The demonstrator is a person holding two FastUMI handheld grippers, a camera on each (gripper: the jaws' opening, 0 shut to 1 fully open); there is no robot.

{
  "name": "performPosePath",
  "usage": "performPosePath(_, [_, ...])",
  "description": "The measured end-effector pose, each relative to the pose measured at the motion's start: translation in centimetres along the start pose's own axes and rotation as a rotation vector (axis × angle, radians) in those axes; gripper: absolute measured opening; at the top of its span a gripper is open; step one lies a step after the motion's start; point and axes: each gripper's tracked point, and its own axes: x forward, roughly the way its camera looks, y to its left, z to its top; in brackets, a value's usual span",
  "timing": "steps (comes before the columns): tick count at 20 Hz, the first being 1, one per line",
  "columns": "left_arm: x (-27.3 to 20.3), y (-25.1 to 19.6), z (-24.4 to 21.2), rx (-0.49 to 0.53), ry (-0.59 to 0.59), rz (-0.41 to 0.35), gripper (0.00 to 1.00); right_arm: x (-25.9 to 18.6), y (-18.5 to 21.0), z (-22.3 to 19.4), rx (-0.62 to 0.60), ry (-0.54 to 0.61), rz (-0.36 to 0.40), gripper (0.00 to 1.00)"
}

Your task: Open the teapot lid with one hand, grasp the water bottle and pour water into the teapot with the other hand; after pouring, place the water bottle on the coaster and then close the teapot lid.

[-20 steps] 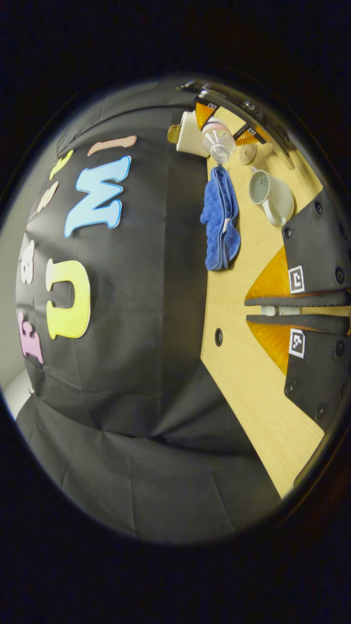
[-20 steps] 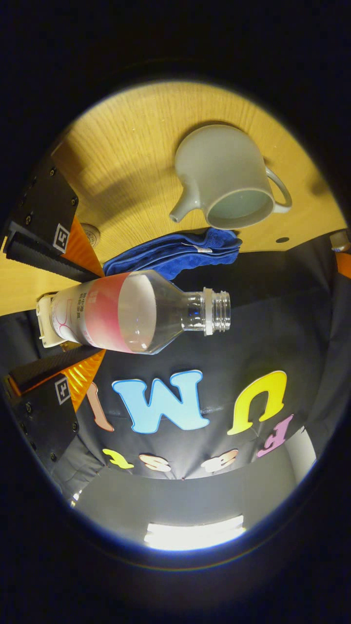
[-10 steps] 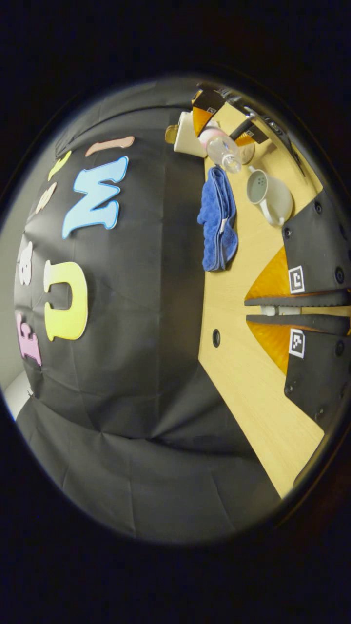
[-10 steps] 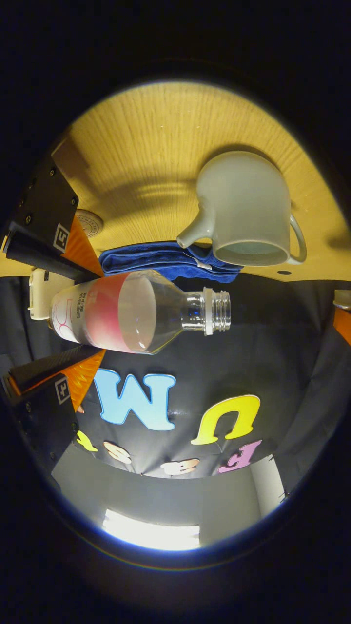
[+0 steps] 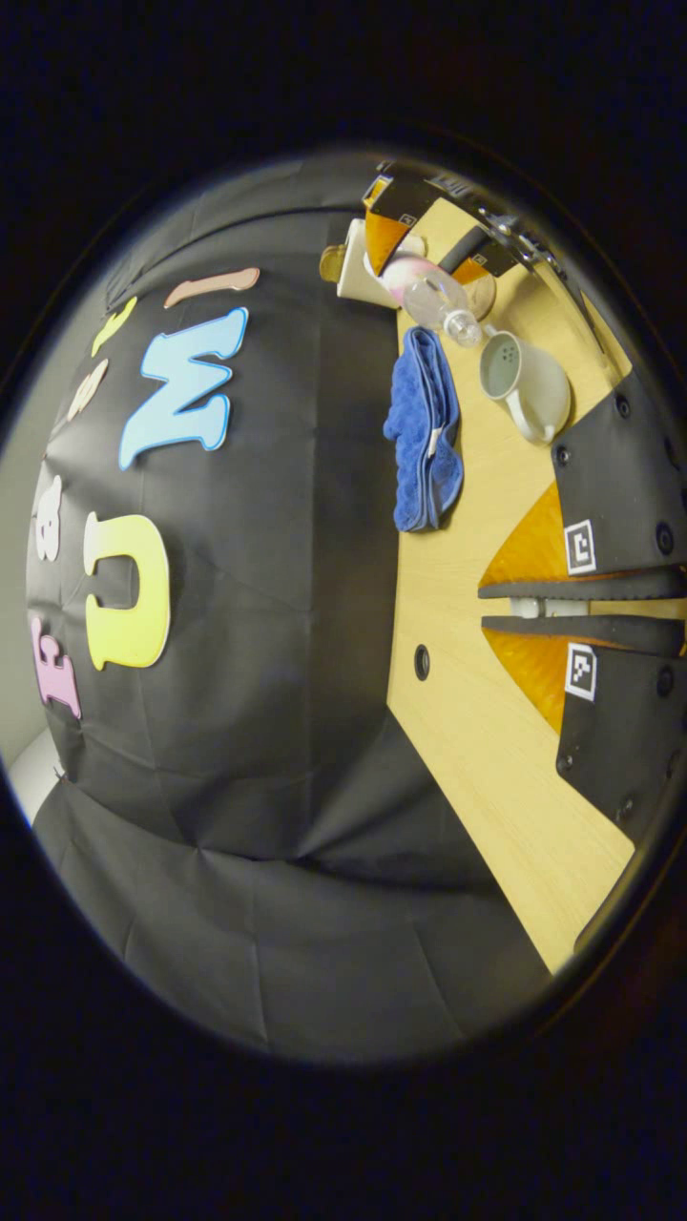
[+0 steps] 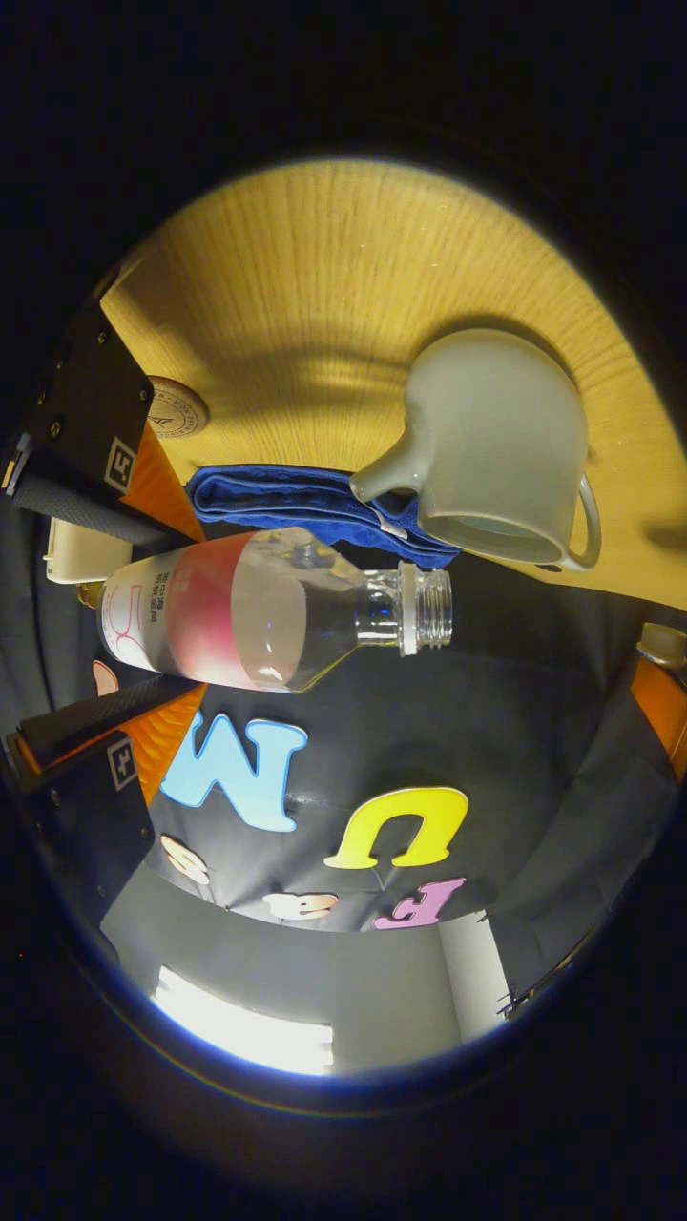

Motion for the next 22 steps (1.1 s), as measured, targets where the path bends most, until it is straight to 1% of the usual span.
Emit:
performPosePath(6, [-0.1, 0.0, -0.1, 0.003, 0.003, 0.0, 0.13, 0.3, -0.7, 0.3, -0.04, -0.018, -0.016, 0.77])
performPosePath(15, [-0.1, -0.1, 0.0, 0.002, 0.003, -0.006, 0.13, 0.6, -1.5, 0.6, -0.066, -0.036, -0.03, 0.77])
performPosePath(22, [-0.2, -0.2, 0.0, 0.005, 0.004, -0.011, 0.13, 0.6, -3.0, 0.4, -0.09, -0.04, -0.054, 0.77])
